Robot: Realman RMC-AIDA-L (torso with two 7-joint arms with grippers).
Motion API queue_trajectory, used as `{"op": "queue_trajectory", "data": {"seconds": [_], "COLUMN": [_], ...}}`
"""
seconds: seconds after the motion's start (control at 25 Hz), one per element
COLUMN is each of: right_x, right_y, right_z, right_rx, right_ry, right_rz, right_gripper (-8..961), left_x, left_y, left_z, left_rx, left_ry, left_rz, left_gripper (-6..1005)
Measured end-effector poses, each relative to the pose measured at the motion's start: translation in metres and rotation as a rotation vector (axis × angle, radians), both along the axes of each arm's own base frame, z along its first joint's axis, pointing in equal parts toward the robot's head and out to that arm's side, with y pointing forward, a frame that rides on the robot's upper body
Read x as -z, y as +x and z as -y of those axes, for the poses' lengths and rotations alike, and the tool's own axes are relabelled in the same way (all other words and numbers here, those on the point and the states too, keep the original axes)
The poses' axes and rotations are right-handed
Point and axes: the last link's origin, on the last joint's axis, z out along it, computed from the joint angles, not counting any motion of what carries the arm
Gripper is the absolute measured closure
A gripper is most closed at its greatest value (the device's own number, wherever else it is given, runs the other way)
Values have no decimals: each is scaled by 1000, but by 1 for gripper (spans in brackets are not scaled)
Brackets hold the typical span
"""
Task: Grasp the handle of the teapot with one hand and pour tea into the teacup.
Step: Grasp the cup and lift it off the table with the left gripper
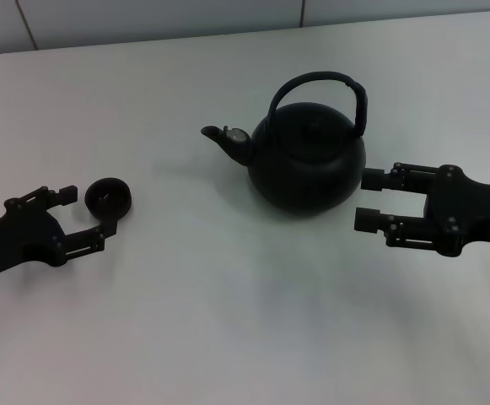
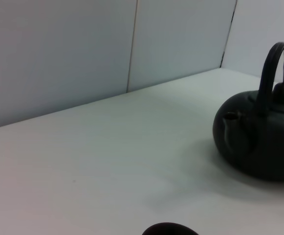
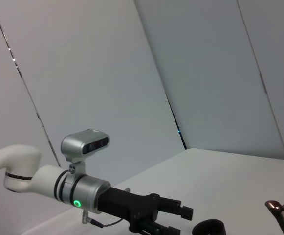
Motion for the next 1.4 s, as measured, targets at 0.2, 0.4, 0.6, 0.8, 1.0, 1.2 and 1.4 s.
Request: {"op": "queue_trajectory", "data": {"seconds": [0.2,0.4,0.6,0.8,1.0,1.2,1.4], "right_x": [0,-1,-1,-2,-3,-3,-3], "right_y": [-1,-1,-3,-4,-4,-4,-3], "right_z": [3,5,6,5,5,6,7], "right_rx": [-7,-10,-14,-17,-16,-14,-16], "right_ry": [-7,-6,-10,-1,4,5,1], "right_rz": [-11,-26,-35,-46,-53,-53,-57], "right_gripper": [254,254,254,254,254,254,254], "left_x": [4,5,9,13,15,18,19], "left_y": [1,1,1,1,2,4,6], "left_z": [-5,-11,-15,-17,-20,-22,-24], "left_rx": [3,1,-3,-7,-9,-13,-9], "left_ry": [0,10,16,8,8,5,4], "left_rz": [-33,-61,-98,-105,-106,-106,-105], "left_gripper": [192,197,203,209,215,220,226]}}
